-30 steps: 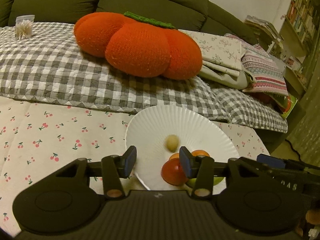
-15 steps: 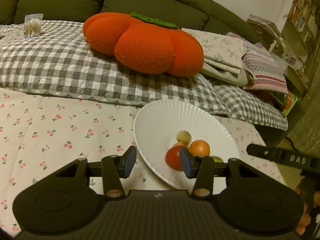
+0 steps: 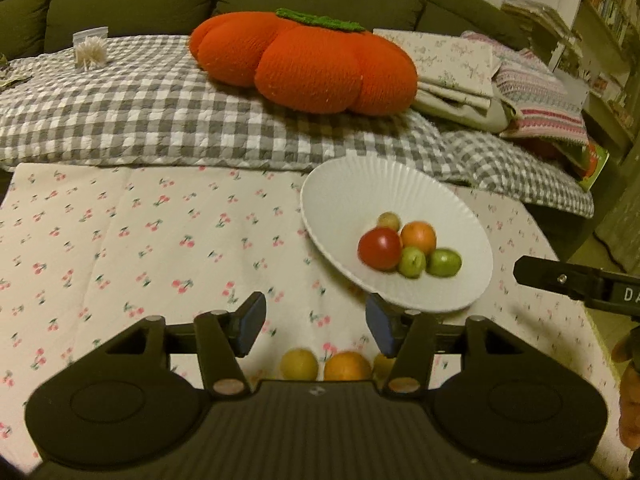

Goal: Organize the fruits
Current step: 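Move both grippers back toward the loose fruits on the cloth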

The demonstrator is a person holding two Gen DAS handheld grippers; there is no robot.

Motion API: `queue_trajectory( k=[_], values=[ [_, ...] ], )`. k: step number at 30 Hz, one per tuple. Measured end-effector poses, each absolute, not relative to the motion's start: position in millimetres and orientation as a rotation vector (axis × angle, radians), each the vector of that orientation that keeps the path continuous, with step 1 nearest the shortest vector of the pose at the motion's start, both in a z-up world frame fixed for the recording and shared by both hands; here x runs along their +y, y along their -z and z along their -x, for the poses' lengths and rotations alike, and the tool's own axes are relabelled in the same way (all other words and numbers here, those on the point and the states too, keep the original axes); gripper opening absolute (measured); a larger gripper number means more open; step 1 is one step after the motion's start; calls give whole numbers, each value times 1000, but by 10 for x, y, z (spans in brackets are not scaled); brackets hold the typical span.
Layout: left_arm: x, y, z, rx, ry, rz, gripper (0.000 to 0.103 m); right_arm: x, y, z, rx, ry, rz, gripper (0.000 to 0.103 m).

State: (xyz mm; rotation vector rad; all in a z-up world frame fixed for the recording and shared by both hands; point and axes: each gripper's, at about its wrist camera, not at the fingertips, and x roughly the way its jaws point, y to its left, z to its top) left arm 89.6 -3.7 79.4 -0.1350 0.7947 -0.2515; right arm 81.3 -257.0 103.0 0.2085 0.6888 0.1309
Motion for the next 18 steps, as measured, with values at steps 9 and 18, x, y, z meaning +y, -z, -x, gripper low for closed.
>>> queue_trajectory(
  k=[9,18],
  values=[
    [84,-683,-618,881,225,144,55,-2426,-1002,-653,721,-188,-184,89],
    [61,-607,-616,888,238,76,55,-2262,-926,-595,764,-242,-153,89]
  ],
)
